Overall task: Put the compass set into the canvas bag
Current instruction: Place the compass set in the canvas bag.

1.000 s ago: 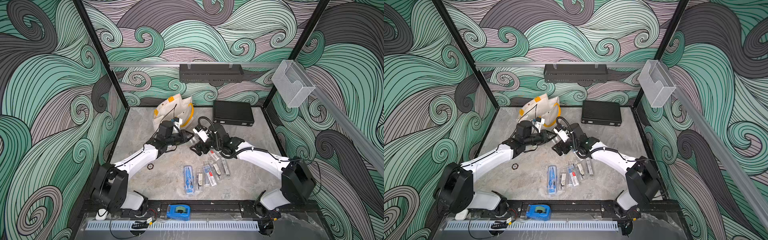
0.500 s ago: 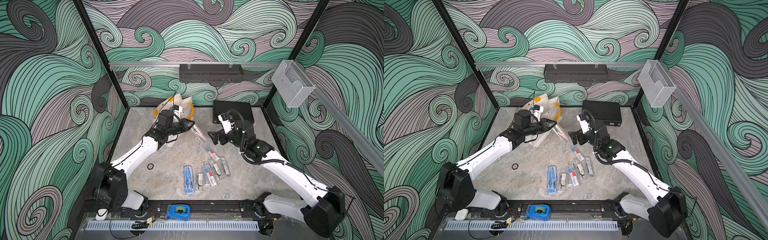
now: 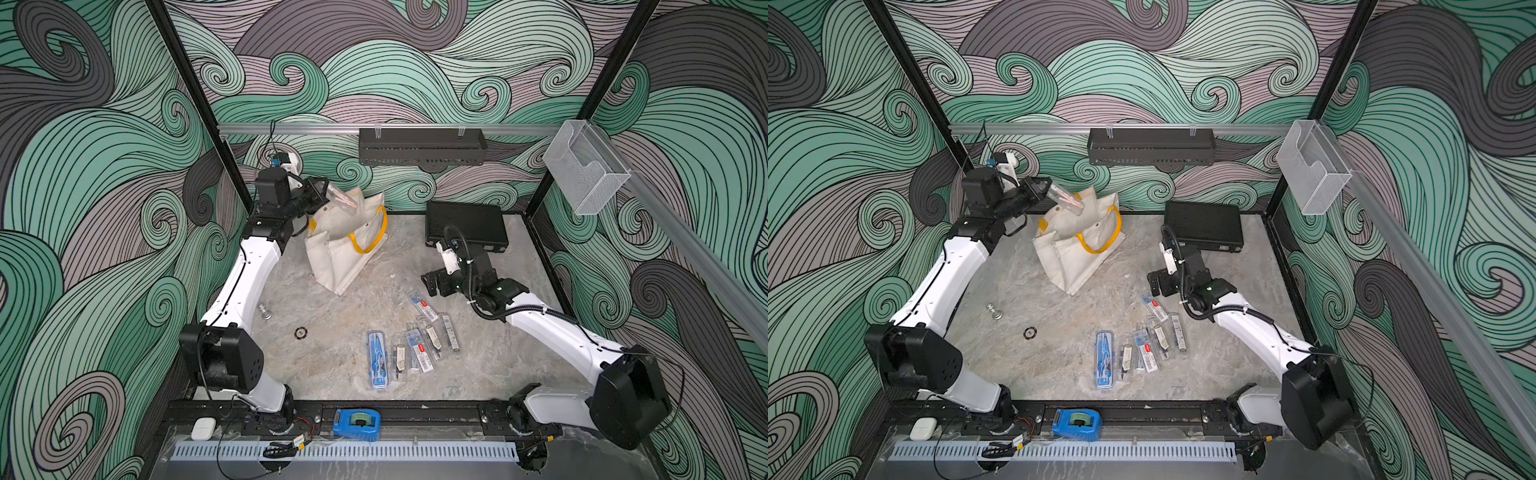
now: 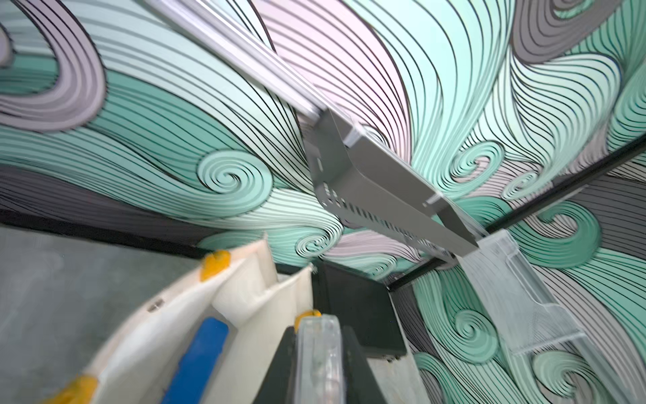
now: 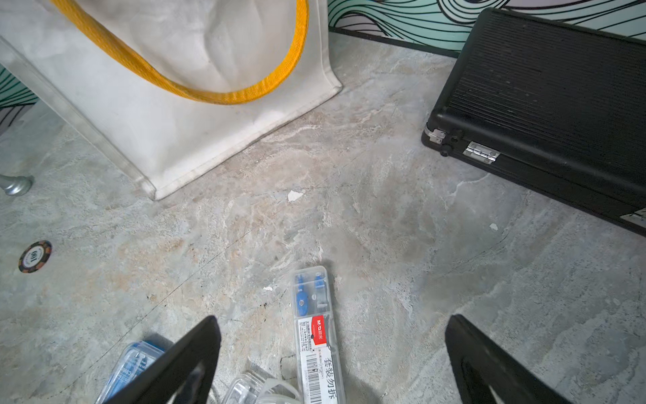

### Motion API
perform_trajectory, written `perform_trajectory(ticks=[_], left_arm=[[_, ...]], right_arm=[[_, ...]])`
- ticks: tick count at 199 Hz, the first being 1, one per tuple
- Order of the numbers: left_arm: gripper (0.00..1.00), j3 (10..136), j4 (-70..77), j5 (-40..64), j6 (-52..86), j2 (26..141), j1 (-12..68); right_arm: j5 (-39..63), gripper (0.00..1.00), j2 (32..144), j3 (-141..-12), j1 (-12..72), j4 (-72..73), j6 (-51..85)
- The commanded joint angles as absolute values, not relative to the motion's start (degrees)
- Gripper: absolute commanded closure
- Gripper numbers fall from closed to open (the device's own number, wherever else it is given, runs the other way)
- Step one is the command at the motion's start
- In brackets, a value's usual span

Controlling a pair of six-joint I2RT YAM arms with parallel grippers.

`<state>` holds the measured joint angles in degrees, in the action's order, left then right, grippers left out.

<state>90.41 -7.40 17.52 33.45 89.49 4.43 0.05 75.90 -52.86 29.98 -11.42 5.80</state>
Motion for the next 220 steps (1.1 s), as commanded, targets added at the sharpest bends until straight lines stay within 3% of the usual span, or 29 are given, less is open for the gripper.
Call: perform_trajectory(ticks=[1,71,138,171,220], left_arm=[[0.85,95.2,-13.7,10.8,25.6,92.7,4.3],[0.86,96.0,-22.0,5.6,19.4,103.7,5.2],[0.83,96.4,-27.3,-0.4,14.6,107.4,8.9],[0.72,96.9,-28.1,-0.9,15.0,107.5,9.3],[0.32,97.7,-27.5,1.2,15.4,104.2,9.4]], right_arm=[[-0.5,0.0,76.8,-52.6,29.9,-12.0,6.9],[-2.5,0.0,82.0,-53.9,29.9,-14.7,7.8],[-6.6,0.0,87.7,-56.6,29.8,-18.9,9.3],[-7.3,0.0,89.3,-57.7,29.8,-20.3,10.5],[-7.2,0.0,89.1,-56.6,29.7,-23.4,12.2]])
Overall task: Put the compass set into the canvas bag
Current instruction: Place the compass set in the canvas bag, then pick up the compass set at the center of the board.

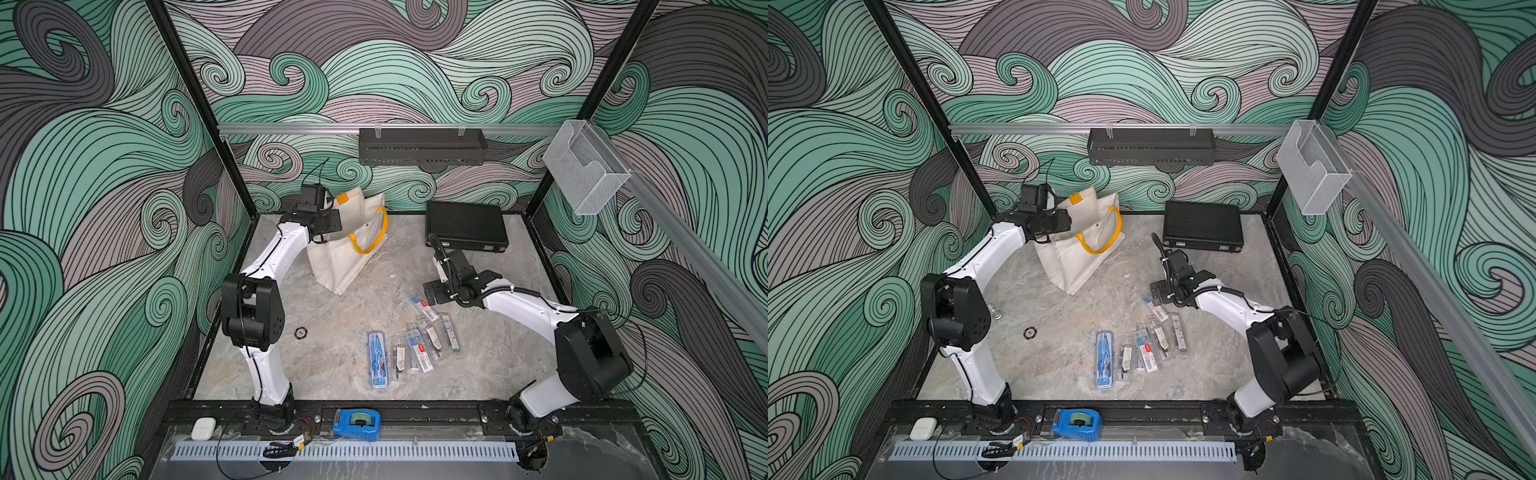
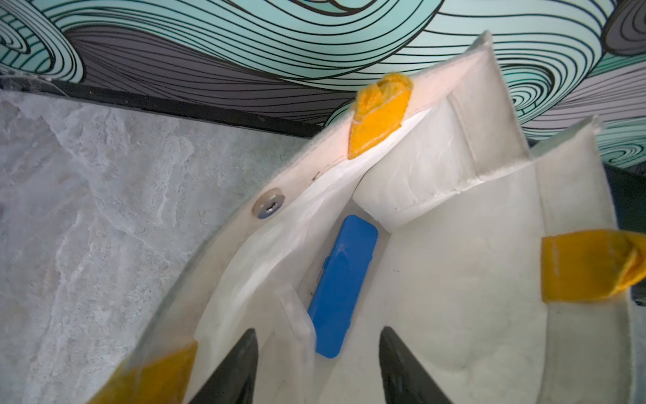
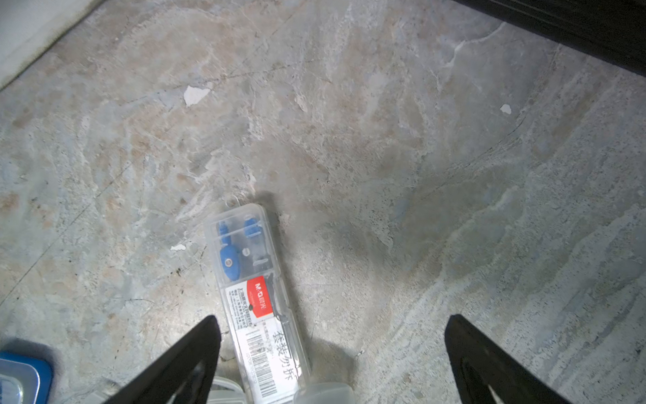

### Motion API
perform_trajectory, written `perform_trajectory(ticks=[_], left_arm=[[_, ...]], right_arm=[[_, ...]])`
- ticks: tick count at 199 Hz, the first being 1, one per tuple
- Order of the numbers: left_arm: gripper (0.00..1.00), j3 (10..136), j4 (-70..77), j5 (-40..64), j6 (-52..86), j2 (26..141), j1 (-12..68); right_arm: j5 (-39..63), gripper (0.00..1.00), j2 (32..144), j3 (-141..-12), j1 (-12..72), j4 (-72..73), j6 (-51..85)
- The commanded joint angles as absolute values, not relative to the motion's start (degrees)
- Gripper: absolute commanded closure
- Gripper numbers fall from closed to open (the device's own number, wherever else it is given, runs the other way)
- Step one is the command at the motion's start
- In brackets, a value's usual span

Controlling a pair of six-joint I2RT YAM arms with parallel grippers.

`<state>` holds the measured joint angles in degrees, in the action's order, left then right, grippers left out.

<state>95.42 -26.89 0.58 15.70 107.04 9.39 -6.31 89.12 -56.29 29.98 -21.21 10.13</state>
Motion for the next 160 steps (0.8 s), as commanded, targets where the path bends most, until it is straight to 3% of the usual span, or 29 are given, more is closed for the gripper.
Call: perform_trajectory(ticks=[1,25,53,160], left_arm=[[0.31,97.7,-27.6,1.3,15.5,104.1,9.4],[0.17,98.3,-27.5,3.6,16.2,101.6,9.4],[0.1,96.0,-25.5,11.4,18.3,97.0,10.0],[0.02,79.4,-20.9,13.0,22.5,83.1,27.7]], right_arm=[[-7.1,0.0,89.0,-56.6,29.7,-23.4,12.1],[-6.6,0.0,88.1,-56.3,29.6,-25.0,12.9],[-5.4,0.02,86.5,-55.7,28.9,-26.3,13.8],[0.1,0.26,76.8,-46.9,27.7,-32.6,18.5]])
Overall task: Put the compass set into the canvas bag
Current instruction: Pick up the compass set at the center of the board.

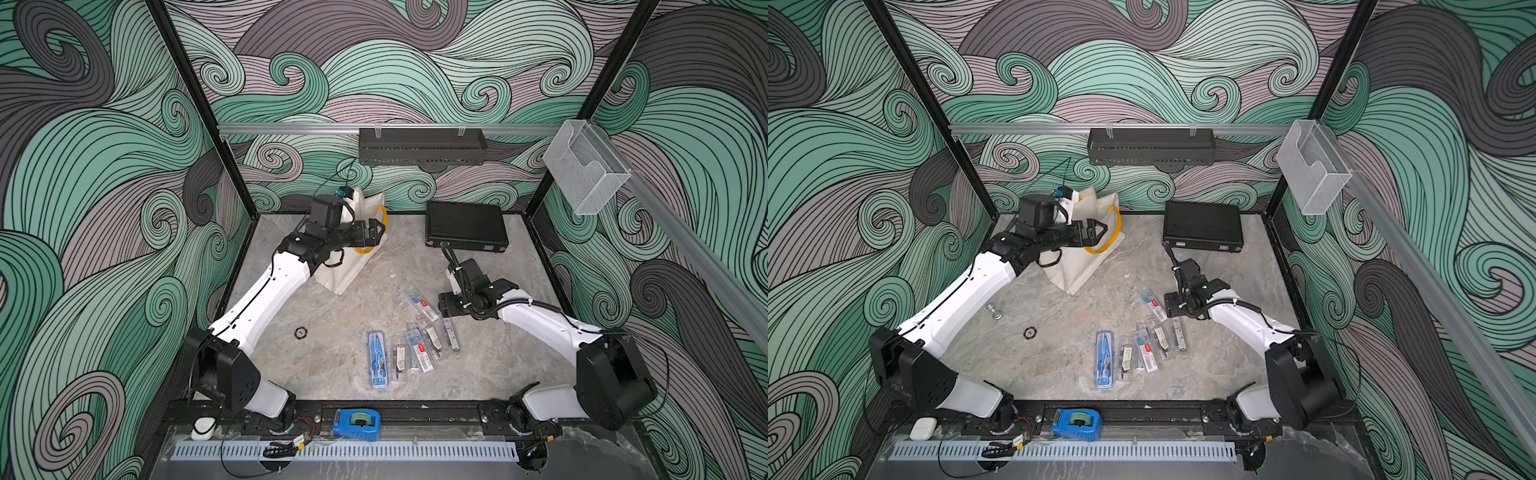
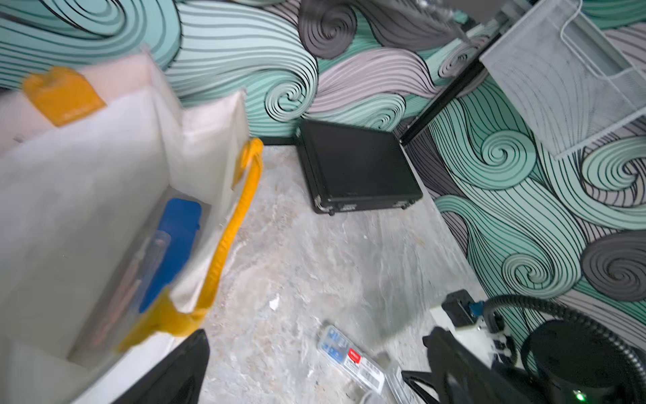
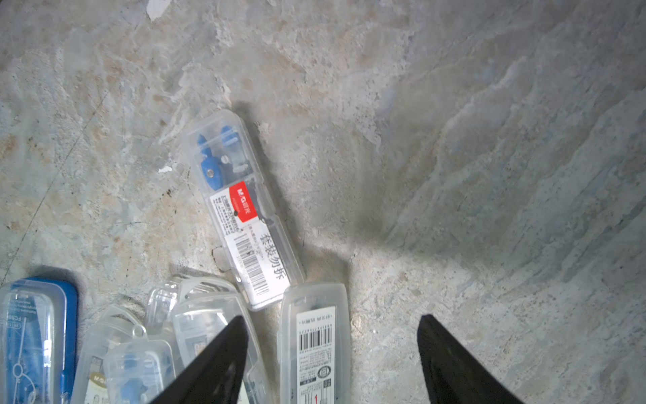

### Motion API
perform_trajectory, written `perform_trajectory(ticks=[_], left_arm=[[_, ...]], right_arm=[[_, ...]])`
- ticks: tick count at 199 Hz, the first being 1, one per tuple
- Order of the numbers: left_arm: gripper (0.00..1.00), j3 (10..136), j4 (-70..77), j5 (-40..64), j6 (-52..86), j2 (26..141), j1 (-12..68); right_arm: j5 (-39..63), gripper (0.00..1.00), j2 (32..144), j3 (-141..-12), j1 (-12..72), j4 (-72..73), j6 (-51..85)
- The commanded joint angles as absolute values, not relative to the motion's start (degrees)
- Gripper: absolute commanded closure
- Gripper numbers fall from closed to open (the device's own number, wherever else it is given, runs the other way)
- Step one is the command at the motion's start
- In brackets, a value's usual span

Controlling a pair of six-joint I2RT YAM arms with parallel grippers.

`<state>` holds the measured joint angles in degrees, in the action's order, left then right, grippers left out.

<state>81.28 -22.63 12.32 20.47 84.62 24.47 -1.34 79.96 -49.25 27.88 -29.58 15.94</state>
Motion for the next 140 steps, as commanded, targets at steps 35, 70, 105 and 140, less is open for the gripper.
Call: perform_trajectory(ticks=[35,70,105,140], left_arm=[[0.02,76.5,-17.6,13.6,25.2,84.1,32.8],[0.02,75.3,-16.4,14.6,27.1,87.4,35.0],[0.02,74.8,-15.0,16.5,28.1,89.4,35.2],[0.02,74.7,-14.7,17.0,28.1,90.3,35.3]], right_arm=[[5.9,0.2,73.5,-44.3,27.9,-33.0,17.2],[2.7,0.16,73.3,-42.8,28.8,-34.2,19.8],[2.5,0.17,74.8,-41.4,28.8,-32.9,21.2],[2.9,0.18,77.3,-41.4,28.8,-32.0,21.0]])
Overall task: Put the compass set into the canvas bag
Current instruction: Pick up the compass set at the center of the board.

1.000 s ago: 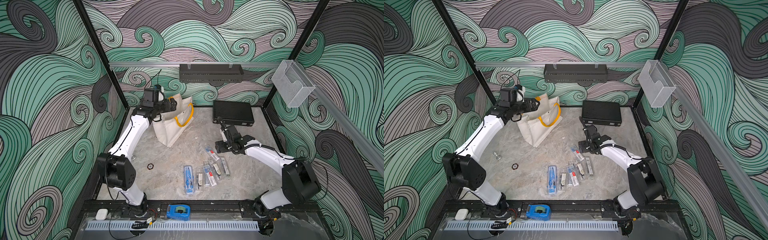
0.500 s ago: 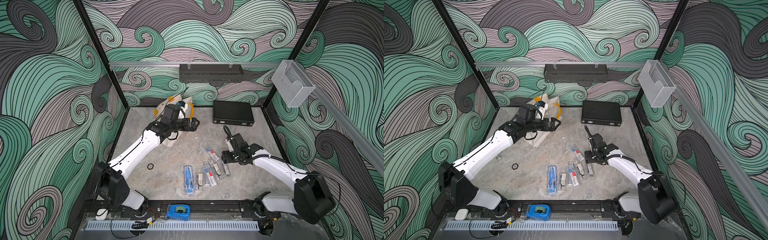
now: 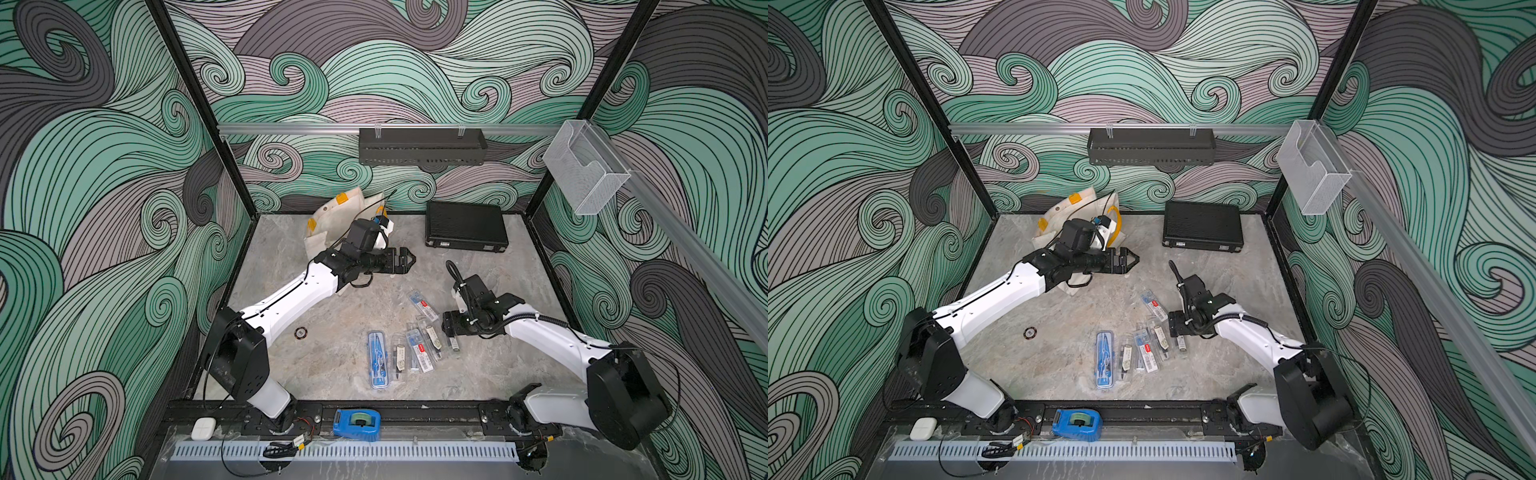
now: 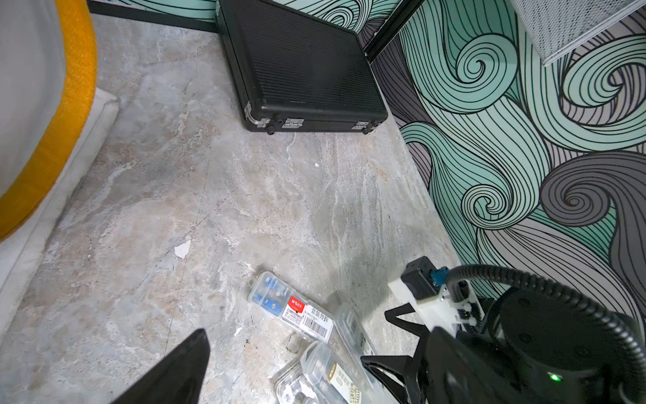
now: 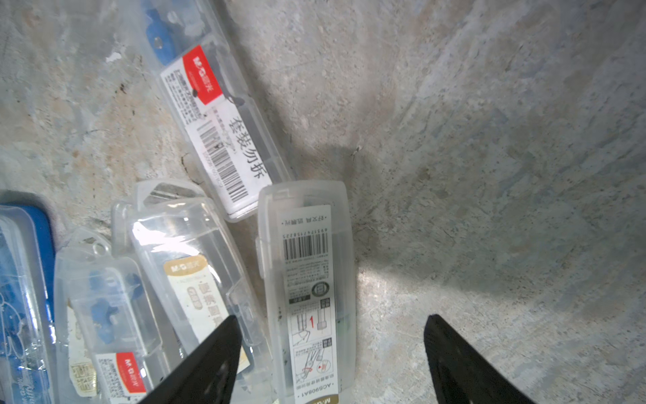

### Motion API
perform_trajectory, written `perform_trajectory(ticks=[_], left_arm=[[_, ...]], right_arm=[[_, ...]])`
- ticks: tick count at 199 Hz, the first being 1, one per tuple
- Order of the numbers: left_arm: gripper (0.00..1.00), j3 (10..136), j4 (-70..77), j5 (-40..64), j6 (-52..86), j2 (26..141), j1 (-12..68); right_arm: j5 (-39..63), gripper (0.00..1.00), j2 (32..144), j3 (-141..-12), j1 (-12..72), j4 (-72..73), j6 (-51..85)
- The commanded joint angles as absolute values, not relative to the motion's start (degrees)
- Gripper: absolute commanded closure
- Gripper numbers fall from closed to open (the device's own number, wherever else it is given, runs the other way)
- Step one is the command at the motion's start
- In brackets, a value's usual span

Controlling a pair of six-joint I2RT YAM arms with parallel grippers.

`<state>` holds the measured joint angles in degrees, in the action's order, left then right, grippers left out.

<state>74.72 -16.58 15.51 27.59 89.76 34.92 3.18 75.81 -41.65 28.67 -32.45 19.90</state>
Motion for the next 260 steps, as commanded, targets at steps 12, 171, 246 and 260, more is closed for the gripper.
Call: perform_trajectory(ticks=[12,171,246,260], left_arm=[[0.02,74.7,-14.6,17.1,28.2,90.5,35.2],[0.02,74.0,-15.0,19.2,28.7,92.8,35.2],[0.02,74.8,-14.9,19.8,28.2,93.6,35.1],[0.02,75.1,-14.9,20.0,28.1,93.9,35.1]], right_arm=[[2.5,0.19,78.5,-41.6,28.9,-32.1,21.0],[-5.5,0.31,80.1,-43.4,31.0,-36.8,27.4],[-7.1,0.37,84.0,-42.7,32.6,-35.4,30.2],[-7.0,0.39,84.8,-42.6,32.5,-34.6,30.2]])
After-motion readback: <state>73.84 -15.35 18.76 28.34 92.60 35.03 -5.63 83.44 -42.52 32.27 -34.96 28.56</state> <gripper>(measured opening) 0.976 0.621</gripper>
